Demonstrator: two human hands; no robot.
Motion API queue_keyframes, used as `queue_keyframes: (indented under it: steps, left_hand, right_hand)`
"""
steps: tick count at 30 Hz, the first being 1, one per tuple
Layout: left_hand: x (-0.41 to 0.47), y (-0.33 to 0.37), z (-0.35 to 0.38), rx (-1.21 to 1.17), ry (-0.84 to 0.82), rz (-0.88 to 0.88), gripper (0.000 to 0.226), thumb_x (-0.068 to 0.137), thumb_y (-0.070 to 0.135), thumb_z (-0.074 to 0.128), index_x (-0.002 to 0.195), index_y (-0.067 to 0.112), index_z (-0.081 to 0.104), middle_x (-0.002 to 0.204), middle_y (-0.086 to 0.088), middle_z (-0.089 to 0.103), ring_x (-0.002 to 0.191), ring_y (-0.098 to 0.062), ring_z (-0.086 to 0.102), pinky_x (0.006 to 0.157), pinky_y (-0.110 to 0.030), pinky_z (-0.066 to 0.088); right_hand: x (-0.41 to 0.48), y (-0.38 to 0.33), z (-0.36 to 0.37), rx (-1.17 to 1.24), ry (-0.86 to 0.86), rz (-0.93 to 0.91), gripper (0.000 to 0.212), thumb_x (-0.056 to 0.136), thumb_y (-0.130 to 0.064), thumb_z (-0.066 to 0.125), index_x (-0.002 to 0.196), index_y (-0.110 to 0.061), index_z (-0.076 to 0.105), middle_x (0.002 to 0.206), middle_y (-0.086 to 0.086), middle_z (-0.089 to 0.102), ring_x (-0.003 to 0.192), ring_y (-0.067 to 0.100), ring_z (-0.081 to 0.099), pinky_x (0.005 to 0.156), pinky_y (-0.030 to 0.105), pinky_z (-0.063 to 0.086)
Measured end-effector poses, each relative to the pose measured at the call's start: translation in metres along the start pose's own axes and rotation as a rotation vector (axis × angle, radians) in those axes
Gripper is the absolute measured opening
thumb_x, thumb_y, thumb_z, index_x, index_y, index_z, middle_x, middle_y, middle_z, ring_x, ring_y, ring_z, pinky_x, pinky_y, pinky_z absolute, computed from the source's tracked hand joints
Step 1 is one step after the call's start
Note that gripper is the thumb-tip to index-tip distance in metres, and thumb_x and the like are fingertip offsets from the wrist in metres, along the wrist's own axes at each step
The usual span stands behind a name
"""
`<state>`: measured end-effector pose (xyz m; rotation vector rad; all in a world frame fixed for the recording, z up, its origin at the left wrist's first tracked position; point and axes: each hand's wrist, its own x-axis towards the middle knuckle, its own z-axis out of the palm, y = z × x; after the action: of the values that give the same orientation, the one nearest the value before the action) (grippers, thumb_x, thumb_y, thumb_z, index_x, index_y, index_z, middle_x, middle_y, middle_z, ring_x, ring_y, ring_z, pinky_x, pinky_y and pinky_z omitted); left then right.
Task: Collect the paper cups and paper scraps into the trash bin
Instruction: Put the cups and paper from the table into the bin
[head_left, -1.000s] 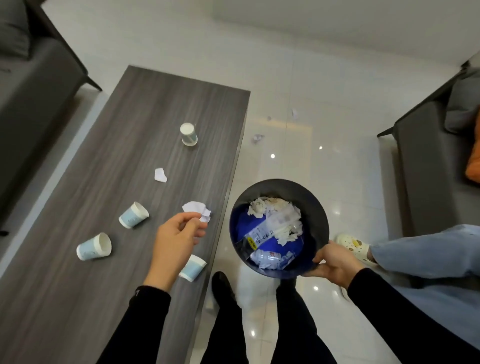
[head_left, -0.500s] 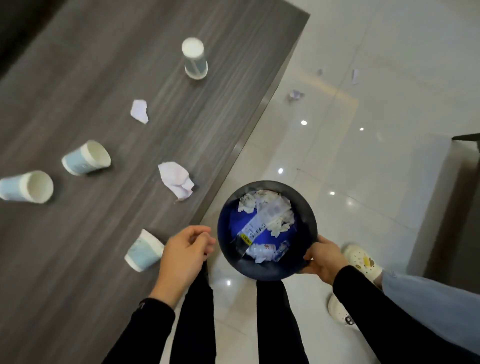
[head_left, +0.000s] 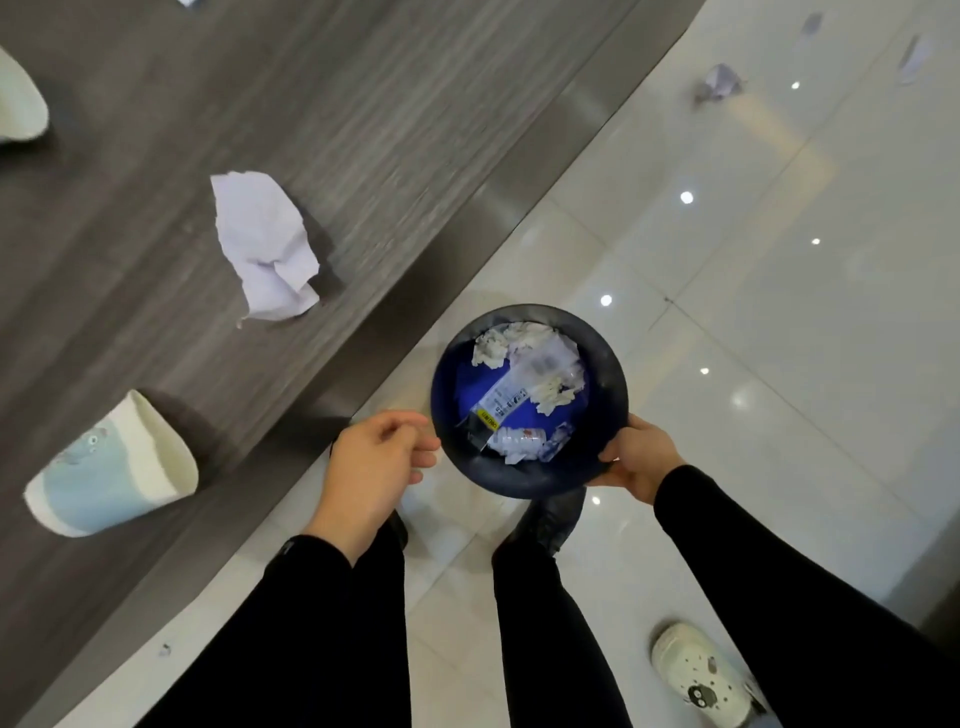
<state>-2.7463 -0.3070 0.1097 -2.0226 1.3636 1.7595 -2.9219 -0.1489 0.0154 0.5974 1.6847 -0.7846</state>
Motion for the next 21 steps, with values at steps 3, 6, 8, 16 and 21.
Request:
queue_keyframes:
  steps: [3,6,8,16,21]
  left_hand:
    - [0.012,-0.004,0.005,0.01,0.012,-0.003,0.023,0.092,0.004,0.042,0.085,0.014,0.062,0.076,-0.006,0.067,0.066,-0.015,0.06,0.064,-0.025,0.049]
    - [0.019,-0.009,0.012,0.017,0.005,-0.018,0.021,0.092,0.005,0.042,0.089,0.012,0.062,0.076,-0.004,0.067,0.066,-0.014,0.06,0.065,-0.026,0.049]
    - [0.024,-0.013,0.018,0.019,-0.006,-0.034,0.021,0.092,0.006,0.043,0.093,0.011,0.063,0.076,-0.004,0.067,0.066,-0.014,0.06,0.064,-0.026,0.048]
    - [0.024,-0.015,0.025,0.003,-0.024,-0.021,0.021,0.091,0.006,0.046,0.084,0.018,0.062,0.075,-0.002,0.068,0.065,-0.015,0.06,0.061,-0.025,0.048]
    - [0.0,0.001,0.013,-0.03,-0.053,0.043,0.019,0.09,0.007,0.048,0.087,0.017,0.064,0.074,0.0,0.069,0.067,-0.014,0.061,0.062,-0.022,0.049]
  right_hand:
    - [0.024,0.003,0.0,-0.002,-0.026,0.014,0.07,0.075,0.026,0.023,0.135,-0.001,0.047,0.115,0.017,0.054,0.098,0.042,0.051,0.041,0.037,0.057]
    - [0.036,0.006,0.0,-0.009,-0.049,0.023,0.07,0.075,0.026,0.025,0.135,-0.003,0.047,0.118,0.017,0.055,0.1,0.042,0.051,0.042,0.036,0.057]
    - [0.044,0.007,0.0,-0.02,-0.049,0.026,0.071,0.075,0.027,0.026,0.135,-0.004,0.047,0.118,0.018,0.056,0.098,0.041,0.053,0.041,0.035,0.057]
    - [0.053,0.011,-0.001,-0.079,0.033,-0.027,0.063,0.085,0.021,0.037,0.14,-0.008,0.042,0.121,0.022,0.058,0.101,0.043,0.058,0.063,0.044,0.057]
    - [-0.001,-0.008,0.005,-0.212,0.204,-0.148,0.055,0.09,0.005,0.046,0.143,-0.003,0.037,0.123,0.02,0.056,0.111,0.035,0.056,0.092,0.04,0.047]
